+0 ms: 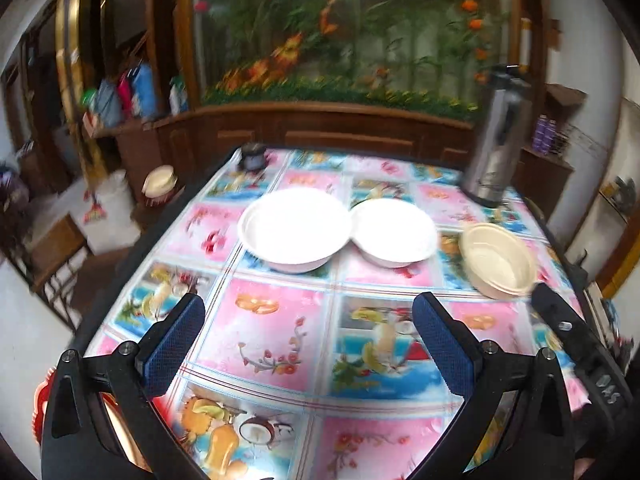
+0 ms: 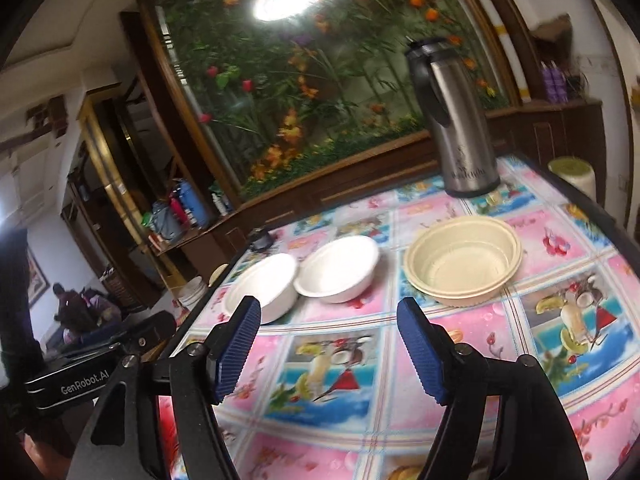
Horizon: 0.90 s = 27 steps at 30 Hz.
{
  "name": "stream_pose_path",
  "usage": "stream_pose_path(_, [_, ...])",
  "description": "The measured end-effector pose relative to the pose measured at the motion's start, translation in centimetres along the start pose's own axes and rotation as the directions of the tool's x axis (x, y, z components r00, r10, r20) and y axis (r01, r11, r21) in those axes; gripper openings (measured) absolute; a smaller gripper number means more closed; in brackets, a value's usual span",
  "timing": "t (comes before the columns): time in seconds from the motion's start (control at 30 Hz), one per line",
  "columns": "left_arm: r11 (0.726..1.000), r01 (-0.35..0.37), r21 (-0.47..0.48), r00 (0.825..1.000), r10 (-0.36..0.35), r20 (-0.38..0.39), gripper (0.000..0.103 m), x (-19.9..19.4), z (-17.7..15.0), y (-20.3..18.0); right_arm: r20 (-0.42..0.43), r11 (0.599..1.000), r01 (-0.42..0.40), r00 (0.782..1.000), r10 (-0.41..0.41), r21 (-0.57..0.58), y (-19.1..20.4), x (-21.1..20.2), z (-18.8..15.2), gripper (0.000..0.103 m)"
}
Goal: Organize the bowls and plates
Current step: 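Move the right gripper toward the white bowls on the table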
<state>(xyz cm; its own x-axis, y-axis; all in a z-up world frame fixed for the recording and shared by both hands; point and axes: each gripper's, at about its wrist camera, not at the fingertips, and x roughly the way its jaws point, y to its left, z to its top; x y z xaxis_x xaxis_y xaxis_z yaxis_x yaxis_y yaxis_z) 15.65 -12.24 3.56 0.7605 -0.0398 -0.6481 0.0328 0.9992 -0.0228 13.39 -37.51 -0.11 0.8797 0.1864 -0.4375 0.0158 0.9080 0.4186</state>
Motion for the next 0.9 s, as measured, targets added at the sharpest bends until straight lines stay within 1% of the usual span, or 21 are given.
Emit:
stream_pose_path(0.07, [0.998,-0.042,-0.050,0.998,0.040,-0.045,0.103,2.0,-0.1,1.2,-0.018,1.000,-0.001,1.000,0.002,0.027,-1.0,1.4,0.1,0.074])
stream_pose_path(0.13, [0.993,-0.067,-0.099,0.995,0.059,-0.083,0.103,3.8,-0.2,2.3,-0.041,0.999,0.002,0.999,0.000,0.040,-1.7,2.9,0.2,0.074])
stream_pose_path(0.23, [0.980,-0.116,-0.161,0.987,0.096,-0.127,0.103,5.9,-0.5,3.7,-0.087,0.994,-0.038,0.995,0.046,0.098,-2.6,5.2,0.1,0.074])
stream_pose_path(0.3, [0.968,-0.127,-0.218,0.985,0.098,-0.141,0.103,7.0,-0.8,4.3,-0.109,0.990,-0.060,0.991,0.074,0.125,-2.8,6.4,0.2,0.073])
stream_pose_path(0.37, [0.955,-0.124,-0.271,0.987,0.090,-0.133,0.103,7.5,-1.0,4.4,-0.124,0.987,-0.077,0.988,0.095,0.144,-2.7,7.7,0.1,0.073])
stream_pose_path(0.43, [0.943,-0.112,-0.312,0.991,0.085,-0.099,0.103,7.8,-1.0,4.1,-0.144,0.982,-0.089,0.983,0.114,0.168,-2.6,9.1,-0.2,0.073])
stream_pose_path(0.53, [0.926,-0.103,-0.362,0.995,0.094,-0.042,0.103,8.4,-1.0,3.7,-0.161,0.966,-0.086,0.979,0.129,0.246,-3.2,10.9,-0.6,0.073])
stream_pose_path(0.57, [0.922,-0.096,-0.375,0.995,0.088,-0.037,0.103,8.6,-1.0,3.7,-0.159,0.959,-0.086,0.978,0.133,0.270,-3.4,11.4,-0.7,0.073])
stream_pose_path(0.63, [0.919,-0.054,-0.390,0.998,0.041,-0.043,0.103,9.3,-1.3,3.8,-0.154,0.952,-0.075,0.980,0.125,0.298,-3.5,12.2,-0.8,0.073])
stream_pose_path(0.7, [0.925,-0.058,-0.374,0.997,0.035,-0.069,0.103,10.0,-1.3,3.8,-0.148,0.944,-0.048,0.984,0.102,0.326,-3.7,13.2,-0.8,0.073])
stream_pose_path(0.77, [0.924,-0.059,-0.378,0.997,0.037,-0.065,0.103,10.1,-1.5,4.0,-0.144,0.932,-0.027,0.986,0.085,0.361,-4.1,13.9,-0.9,0.073])
stream_pose_path(0.8, [0.922,-0.057,-0.382,0.997,0.034,-0.066,0.103,10.1,-1.6,4.2,-0.149,0.918,-0.012,0.986,0.077,0.397,-4.4,14.7,-0.9,0.073])
stream_pose_path(0.87, [0.919,-0.035,-0.393,0.998,0.011,-0.064,0.103,10.0,-1.6,4.3,-0.149,0.902,0.002,0.987,0.069,0.432,-4.8,15.7,-0.9,0.073])
stream_pose_path(0.9, [0.918,-0.023,-0.396,0.998,-0.002,-0.062,0.103,9.9,-1.7,4.2,-0.145,0.895,0.019,0.988,0.051,0.446,-4.9,16.4,-0.8,0.073])
